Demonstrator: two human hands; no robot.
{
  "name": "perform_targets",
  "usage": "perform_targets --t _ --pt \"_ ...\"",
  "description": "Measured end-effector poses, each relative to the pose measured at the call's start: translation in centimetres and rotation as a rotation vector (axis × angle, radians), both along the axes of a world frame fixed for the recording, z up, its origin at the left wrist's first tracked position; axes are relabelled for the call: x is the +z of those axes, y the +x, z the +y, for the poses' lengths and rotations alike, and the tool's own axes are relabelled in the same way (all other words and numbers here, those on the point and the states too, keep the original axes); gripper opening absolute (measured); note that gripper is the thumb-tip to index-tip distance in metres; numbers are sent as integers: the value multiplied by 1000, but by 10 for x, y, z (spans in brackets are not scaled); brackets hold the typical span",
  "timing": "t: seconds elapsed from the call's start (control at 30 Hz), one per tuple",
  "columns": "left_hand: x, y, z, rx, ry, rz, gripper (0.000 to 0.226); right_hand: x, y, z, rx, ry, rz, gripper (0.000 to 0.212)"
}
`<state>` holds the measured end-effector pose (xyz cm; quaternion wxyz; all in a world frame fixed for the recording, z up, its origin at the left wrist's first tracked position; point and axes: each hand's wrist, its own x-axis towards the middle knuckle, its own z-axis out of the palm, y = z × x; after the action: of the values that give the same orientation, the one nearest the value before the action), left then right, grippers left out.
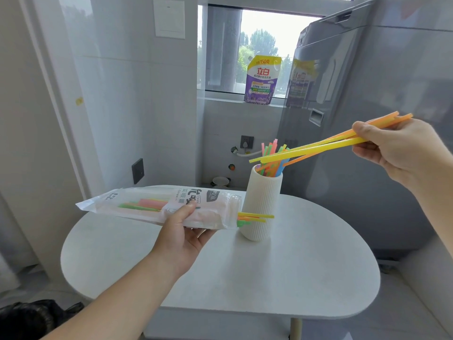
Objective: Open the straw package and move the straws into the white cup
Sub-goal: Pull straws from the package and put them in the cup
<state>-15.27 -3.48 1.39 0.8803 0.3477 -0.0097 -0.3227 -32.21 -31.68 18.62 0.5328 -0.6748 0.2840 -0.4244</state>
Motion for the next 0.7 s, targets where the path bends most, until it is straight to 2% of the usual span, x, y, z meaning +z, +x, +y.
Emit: perform_targets --t 0.2,0.53,0.7 --pt "0 0 0 -1 2 -2 19 -3 1 3 -20 -5 5 26" --pt "0 1 -1 -2 4 4 18 5 -4 17 -37 -142 21 17" --pt "-1 1 -1 -4 9 8 15 7 -4 15 -23 -187 28 34"
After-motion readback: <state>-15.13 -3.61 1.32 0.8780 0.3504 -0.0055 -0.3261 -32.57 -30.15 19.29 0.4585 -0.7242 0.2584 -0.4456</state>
